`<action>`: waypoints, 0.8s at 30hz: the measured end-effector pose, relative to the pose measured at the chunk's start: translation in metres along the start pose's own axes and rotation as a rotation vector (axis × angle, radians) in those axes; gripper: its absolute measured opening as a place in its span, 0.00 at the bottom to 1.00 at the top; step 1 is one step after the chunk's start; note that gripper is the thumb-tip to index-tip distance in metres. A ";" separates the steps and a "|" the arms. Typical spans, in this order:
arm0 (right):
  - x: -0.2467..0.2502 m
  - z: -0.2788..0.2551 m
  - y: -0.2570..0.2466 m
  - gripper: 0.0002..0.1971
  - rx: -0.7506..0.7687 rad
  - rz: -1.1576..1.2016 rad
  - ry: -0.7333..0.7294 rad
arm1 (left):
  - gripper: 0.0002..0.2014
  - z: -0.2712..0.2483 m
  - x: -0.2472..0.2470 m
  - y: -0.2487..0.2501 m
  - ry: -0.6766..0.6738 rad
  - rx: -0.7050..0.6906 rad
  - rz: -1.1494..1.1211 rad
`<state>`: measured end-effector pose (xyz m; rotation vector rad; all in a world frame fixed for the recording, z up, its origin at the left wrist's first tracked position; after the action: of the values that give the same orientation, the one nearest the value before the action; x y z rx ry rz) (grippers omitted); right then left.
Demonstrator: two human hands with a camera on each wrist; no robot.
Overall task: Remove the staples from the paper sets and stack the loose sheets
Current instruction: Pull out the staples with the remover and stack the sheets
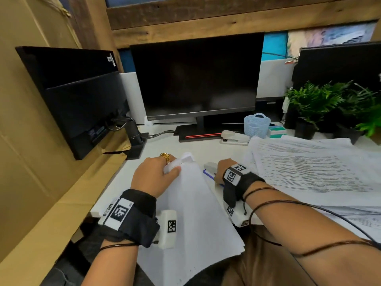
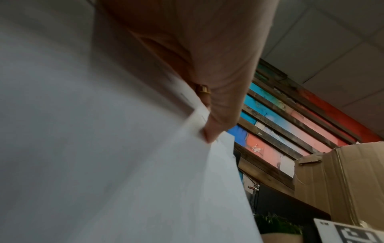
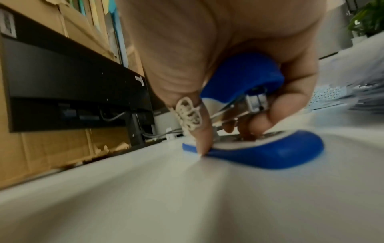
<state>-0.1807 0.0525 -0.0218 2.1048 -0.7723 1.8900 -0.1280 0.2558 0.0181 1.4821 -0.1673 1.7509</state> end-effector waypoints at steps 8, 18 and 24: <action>-0.002 0.002 0.013 0.26 -0.163 0.525 0.073 | 0.13 -0.006 -0.004 -0.006 0.016 0.005 -0.083; 0.019 -0.064 -0.006 0.16 0.038 1.812 0.294 | 0.22 -0.018 -0.006 0.026 0.070 -0.116 0.140; 0.027 -0.091 -0.013 0.10 0.054 2.040 0.382 | 0.24 -0.024 -0.008 0.040 0.197 -0.215 0.151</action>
<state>-0.2512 0.1013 0.0212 0.1927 -3.2745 2.4704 -0.1724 0.2395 0.0188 1.1614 -0.3607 1.9223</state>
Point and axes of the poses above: each hand's wrist, its own z-axis towards the middle knuckle, its own x-axis out of the back of the hand, y = z × x, the point moved 1 cm from there along z, towards the middle knuckle, and after that the axes turned 2 degrees about x, right-handed, at the moved point
